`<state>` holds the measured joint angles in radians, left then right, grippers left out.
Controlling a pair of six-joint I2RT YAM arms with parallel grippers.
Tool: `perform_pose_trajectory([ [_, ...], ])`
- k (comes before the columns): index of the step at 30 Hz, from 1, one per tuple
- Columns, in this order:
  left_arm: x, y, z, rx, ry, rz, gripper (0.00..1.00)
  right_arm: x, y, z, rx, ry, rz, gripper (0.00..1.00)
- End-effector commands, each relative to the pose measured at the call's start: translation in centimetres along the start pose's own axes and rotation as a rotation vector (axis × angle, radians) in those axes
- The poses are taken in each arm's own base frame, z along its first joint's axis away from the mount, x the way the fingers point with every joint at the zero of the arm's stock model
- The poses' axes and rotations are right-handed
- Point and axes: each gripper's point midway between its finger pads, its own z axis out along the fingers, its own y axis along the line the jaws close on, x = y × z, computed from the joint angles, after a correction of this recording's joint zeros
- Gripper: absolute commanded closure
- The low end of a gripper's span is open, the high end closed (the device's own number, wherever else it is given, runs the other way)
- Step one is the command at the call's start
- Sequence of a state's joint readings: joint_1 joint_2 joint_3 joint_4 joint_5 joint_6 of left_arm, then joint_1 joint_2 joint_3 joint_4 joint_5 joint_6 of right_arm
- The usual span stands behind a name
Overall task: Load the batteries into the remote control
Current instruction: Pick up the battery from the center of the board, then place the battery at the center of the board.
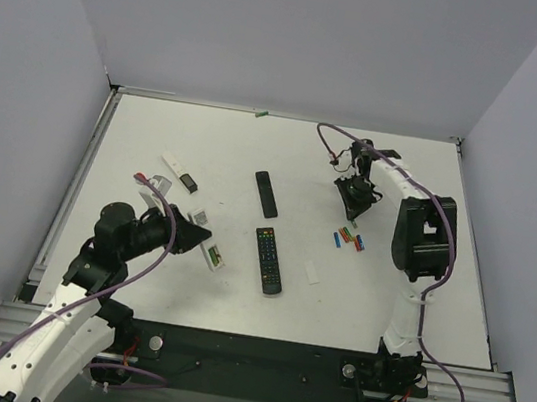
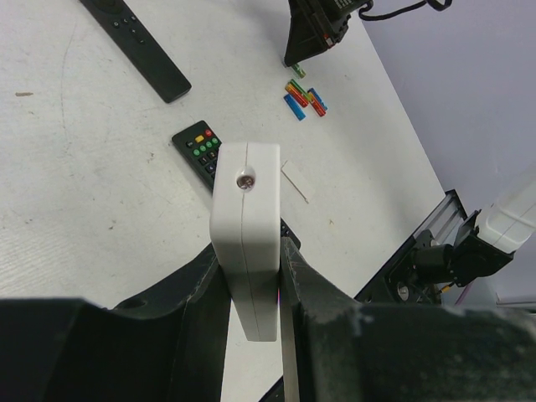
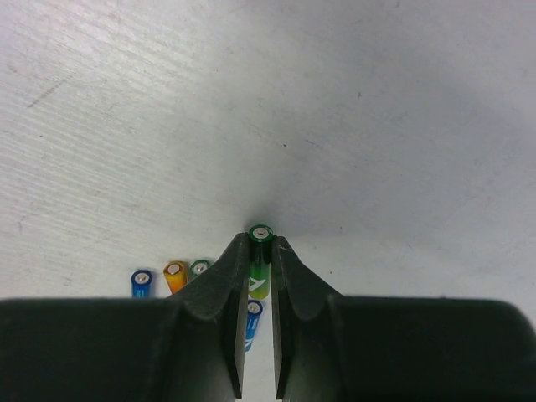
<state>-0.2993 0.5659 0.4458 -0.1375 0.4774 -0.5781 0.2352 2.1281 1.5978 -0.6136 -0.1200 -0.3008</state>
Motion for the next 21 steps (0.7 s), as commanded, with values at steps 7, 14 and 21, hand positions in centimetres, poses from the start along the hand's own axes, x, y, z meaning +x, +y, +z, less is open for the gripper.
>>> perform_pose_trajectory([
  [7, -2.0, -2.1, 0.5, 0.117, -0.105, -0.074, 1.00, -3.3, 1.4, -10.1, 0.022, -0.350, 0.270, 1.00],
  [14, -2.3, -2.1, 0.5, 0.115, -0.122, -0.090, 1.00, -1.7, 5.2, -10.1, -0.045, -0.500, 0.669, 1.00],
  [21, -2.2, -2.2, 0.2, 0.119, -0.124, -0.085, 1.00, 5.7, 6.4, -7.7, 0.226, -0.407, 0.965, 1.00],
])
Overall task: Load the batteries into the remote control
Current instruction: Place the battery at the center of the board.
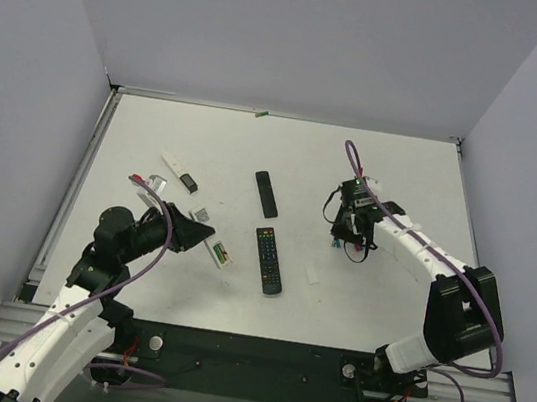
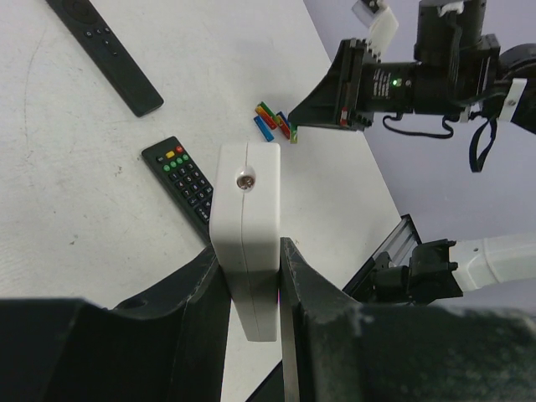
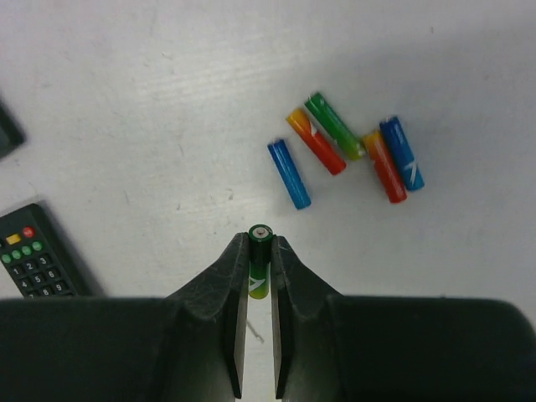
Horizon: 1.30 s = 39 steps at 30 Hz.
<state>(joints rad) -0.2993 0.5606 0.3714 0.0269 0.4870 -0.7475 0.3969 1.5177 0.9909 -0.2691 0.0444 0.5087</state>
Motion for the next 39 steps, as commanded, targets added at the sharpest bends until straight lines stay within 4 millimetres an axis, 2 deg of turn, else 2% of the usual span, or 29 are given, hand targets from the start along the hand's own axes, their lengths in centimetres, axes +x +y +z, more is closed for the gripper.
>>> perform_pose_trajectory([
  [1, -1.6, -1.6, -0.2, 0.061, -0.056, 0.041, 1.00, 2.1, -2.8, -1.1, 0.212, -0.071, 0.282, 1.00],
  [4, -1.6, -1.7, -0.3, 0.064, -0.059, 0.046, 1.00, 4.3, -4.5, -1.5, 0.297, -0.070, 0.392, 1.00],
  [5, -1.6, -1.7, -0.3, 0.062, -0.059, 0.047, 1.00, 5.8, -5.4, -1.3, 0.327, -0.047, 0.413, 1.00],
  [7, -1.6, -1.7, -0.3, 0.063, -0.060, 0.051, 1.00, 6.4, -5.7, -1.3, 0.337, -0.059, 0.497, 1.00],
  [8, -1.6, -1.6, -0.3, 0.062, -0.059, 0.053, 1.00, 7.4, -6.3, -1.2, 0.356, -0.053, 0.510, 1.00],
  [12, -1.5, -1.6, -0.3, 0.061, -0.056, 0.062, 1.00, 8.1, -7.2, -0.9, 0.400, -0.075, 0.566, 1.00],
  [18, -1.5, -1.6, -0.6, 0.056, -0.055, 0.077, 1.00, 9.4, -7.0, 0.1, 0.429, -0.025, 0.607, 1.00],
  [20, -1.4, -1.6, -0.6, 0.054, -0.055, 0.078, 1.00, 10.1, -6.7, 0.5, 0.434, 0.008, 0.622, 0.95],
  [21, -1.5, -1.6, -0.6, 0.053, -0.058, 0.078, 1.00, 10.2, -6.6, 0.5, 0.433, 0.017, 0.627, 0.86],
  [22, -1.4, -1.5, -0.6, 0.051, -0.056, 0.081, 1.00, 10.5, -6.6, 0.7, 0.438, 0.030, 0.627, 0.85],
  [24, -1.5, -1.5, -0.7, 0.051, -0.058, 0.084, 1.00, 10.9, -6.4, 0.8, 0.435, 0.048, 0.643, 0.77],
  [29, -1.6, -1.6, -0.8, 0.050, -0.061, 0.095, 1.00, 11.3, -6.2, 0.6, 0.429, 0.072, 0.647, 0.64],
  [30, -1.6, -1.7, -0.9, 0.052, -0.063, 0.101, 1.00, 11.2, -6.0, 0.5, 0.422, 0.075, 0.642, 0.57],
  [32, -1.6, -1.8, -1.0, 0.051, -0.062, 0.108, 1.00, 10.6, -5.7, -0.2, 0.398, 0.072, 0.609, 0.52],
  [33, -1.7, -1.9, -1.1, 0.052, -0.064, 0.113, 1.00, 10.2, -5.4, -0.5, 0.378, 0.065, 0.585, 0.45],
  [35, -1.7, -1.9, -1.2, 0.049, -0.063, 0.122, 1.00, 9.3, -5.3, -1.7, 0.344, 0.050, 0.503, 0.39],
  [36, -2.0, -2.2, -1.3, 0.054, -0.072, 0.131, 1.00, 8.2, -4.8, -2.2, 0.312, 0.035, 0.469, 0.32],
  [37, -2.1, -2.3, -1.4, 0.057, -0.076, 0.142, 1.00, 7.6, -4.7, -3.1, 0.291, 0.022, 0.438, 0.29],
  [38, -1.7, -2.0, -1.4, 0.041, -0.058, 0.134, 1.00, 7.1, -4.7, -3.8, 0.261, 0.024, 0.304, 0.26],
  [39, -2.0, -2.3, -1.6, 0.045, -0.063, 0.143, 1.00, 5.9, -4.1, -4.5, 0.220, 0.007, 0.241, 0.21],
])
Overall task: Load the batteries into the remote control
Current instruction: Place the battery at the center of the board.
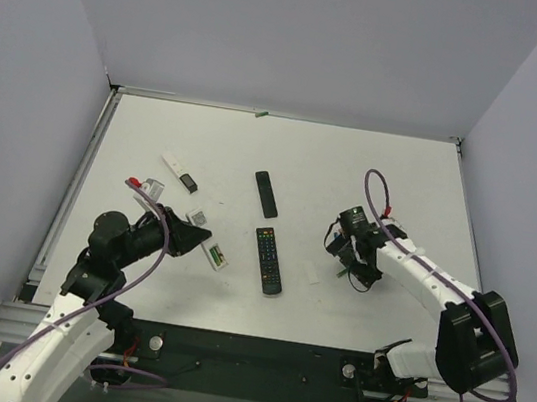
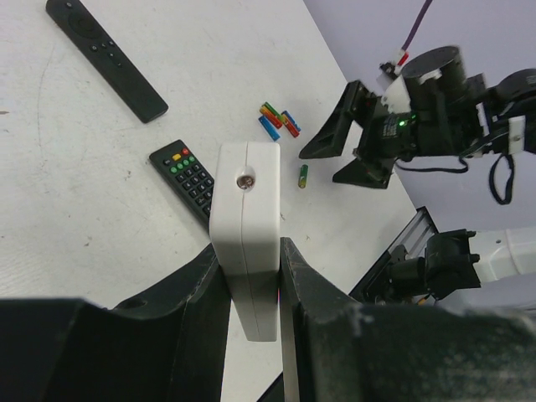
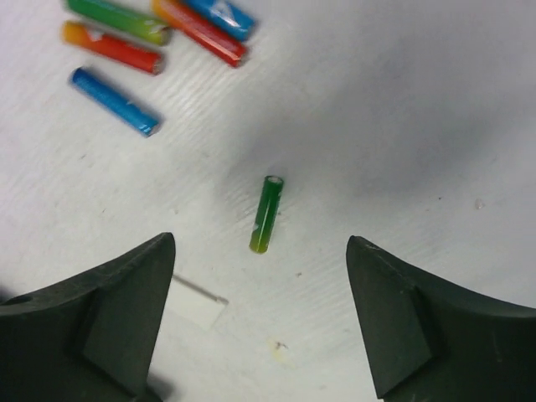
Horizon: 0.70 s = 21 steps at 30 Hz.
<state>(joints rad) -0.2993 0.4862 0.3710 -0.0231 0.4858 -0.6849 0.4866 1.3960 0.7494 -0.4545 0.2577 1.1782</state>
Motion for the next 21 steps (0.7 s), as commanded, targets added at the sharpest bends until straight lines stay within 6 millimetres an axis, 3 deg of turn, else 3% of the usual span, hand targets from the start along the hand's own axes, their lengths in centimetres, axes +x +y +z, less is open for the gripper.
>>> perform_pose_trajectory([
  [1, -2.2, -1.8, -0.7, 0.029, -0.045, 0.085, 1.00, -3.0, 1.5, -5.0, -0.142, -0.061, -0.338, 0.21],
  [2, -2.3, -1.9, -0.8, 0.027, -0.045, 0.095, 1.00, -3.5, 1.6, -5.6, -0.173, -0.072, -0.502, 0.21],
  [7, -3.4, -2.7, -1.8, -0.002, -0.051, 0.202, 1.00, -6.1, 2.3, -9.0, -0.217, -0.111, -0.862, 0.18],
  [11, -4.0, -3.3, -2.6, -0.025, -0.053, 0.285, 1.00, -7.5, 2.9, -9.6, -0.244, -0.157, -1.118, 0.11],
  [13, -3.9, -3.3, -2.9, -0.039, -0.049, 0.317, 1.00, -6.3, 2.9, -9.4, -0.317, -0.102, -1.375, 0.14],
  [21, -3.9, -3.0, -3.8, -0.086, -0.065, 0.387, 1.00, -4.2, 0.3, -6.7, -0.425, 0.102, -1.856, 0.17],
])
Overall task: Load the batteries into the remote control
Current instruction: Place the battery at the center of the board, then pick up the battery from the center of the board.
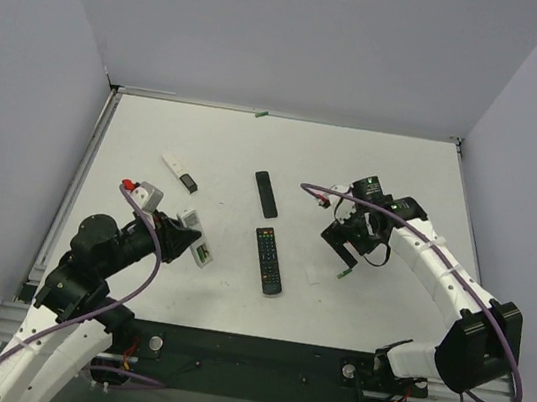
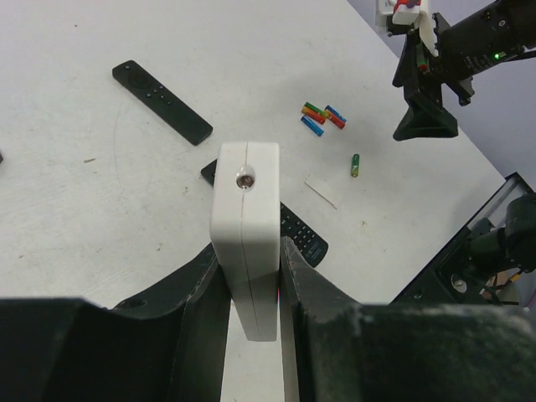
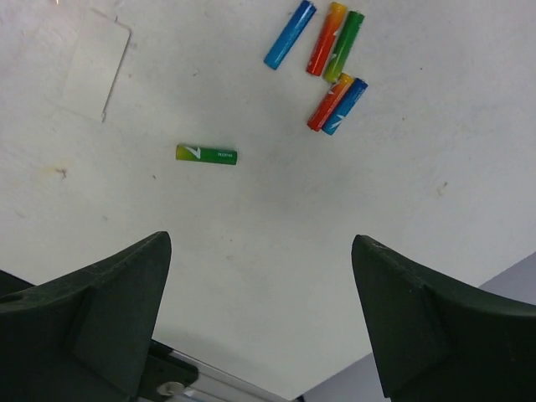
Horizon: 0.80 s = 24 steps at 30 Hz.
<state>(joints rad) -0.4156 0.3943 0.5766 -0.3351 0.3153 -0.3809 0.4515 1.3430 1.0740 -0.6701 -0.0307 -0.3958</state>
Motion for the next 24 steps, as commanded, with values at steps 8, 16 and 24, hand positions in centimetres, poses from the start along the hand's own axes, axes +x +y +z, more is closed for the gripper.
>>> perform_pose_trajectory([
  [8, -1.2, -0.4, -1.0, -0.021, -0.037, 0.083, 1.00, 2.7, 1.8, 3.9, -0.277, 0.175, -0.470, 0.27],
  [16, -1.4, 0.5, -1.4, -0.077, -0.056, 0.077, 1.00, 4.1, 2.4, 7.2, -0.324, 0.273, -0.521, 0.32],
  [24, -1.4, -0.2, -1.2, -0.037, -0.051, 0.081, 1.00, 5.5, 3.2, 9.3, -0.357, 0.329, -0.507, 0.37],
])
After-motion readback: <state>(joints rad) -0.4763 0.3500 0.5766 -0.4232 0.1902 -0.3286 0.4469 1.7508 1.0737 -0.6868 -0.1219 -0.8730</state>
